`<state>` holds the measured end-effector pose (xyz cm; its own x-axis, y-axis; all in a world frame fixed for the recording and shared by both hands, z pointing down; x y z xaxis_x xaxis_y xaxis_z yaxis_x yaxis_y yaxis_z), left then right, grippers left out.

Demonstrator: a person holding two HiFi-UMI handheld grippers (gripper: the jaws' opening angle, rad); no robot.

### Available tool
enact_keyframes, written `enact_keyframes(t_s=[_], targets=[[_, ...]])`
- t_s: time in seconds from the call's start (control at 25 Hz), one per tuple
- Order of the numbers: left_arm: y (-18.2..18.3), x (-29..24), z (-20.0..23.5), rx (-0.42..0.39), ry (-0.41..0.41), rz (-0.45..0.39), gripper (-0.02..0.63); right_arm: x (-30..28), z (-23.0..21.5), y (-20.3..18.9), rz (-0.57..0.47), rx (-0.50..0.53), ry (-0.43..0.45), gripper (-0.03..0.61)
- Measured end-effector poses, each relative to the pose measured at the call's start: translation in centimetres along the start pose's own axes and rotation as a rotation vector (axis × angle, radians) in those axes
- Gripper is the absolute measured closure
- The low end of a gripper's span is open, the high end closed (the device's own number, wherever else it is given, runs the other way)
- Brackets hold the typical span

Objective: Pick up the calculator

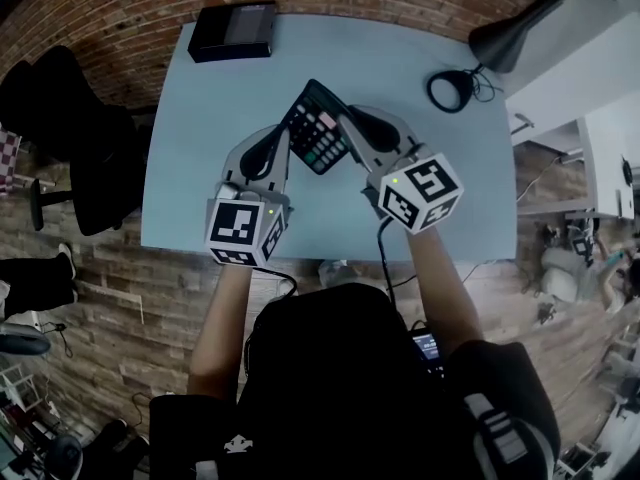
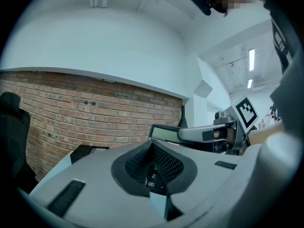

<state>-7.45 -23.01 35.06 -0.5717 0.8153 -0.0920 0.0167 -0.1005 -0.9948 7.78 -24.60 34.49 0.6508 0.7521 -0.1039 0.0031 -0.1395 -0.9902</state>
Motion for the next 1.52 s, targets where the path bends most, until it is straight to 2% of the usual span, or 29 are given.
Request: enact_keyframes(t_s=[0.88, 1.08, 1.52], targets=[[0.8, 6.4, -0.1, -0.018, -0.079, -0.029, 0.604, 2.7, 6.6, 0.9, -0.040, 0.006, -0.076, 0.534], [0.4, 9.7, -0.4, -0.032, -0.099, -0.045, 0.604, 4.1, 9.9, 0.5, -0.052, 0.021, -0.099, 0.534], [0.4, 12.7, -0.9, -0.037, -0.144, -0.056, 0.604, 6.0, 13.1, 0.6, -0.071, 0.024, -0.150, 0.534]])
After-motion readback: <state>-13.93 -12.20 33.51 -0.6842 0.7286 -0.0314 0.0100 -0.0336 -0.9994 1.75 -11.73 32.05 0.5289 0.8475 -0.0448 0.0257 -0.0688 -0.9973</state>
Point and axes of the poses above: the fingertips, and each gripper's own axes: x backward along the fingers, z to its left, y out of its top, the point moved 5 cm from there along x, backward along the fingers, and after that the axes turned 1 degree about z, right-handed, at the moved point
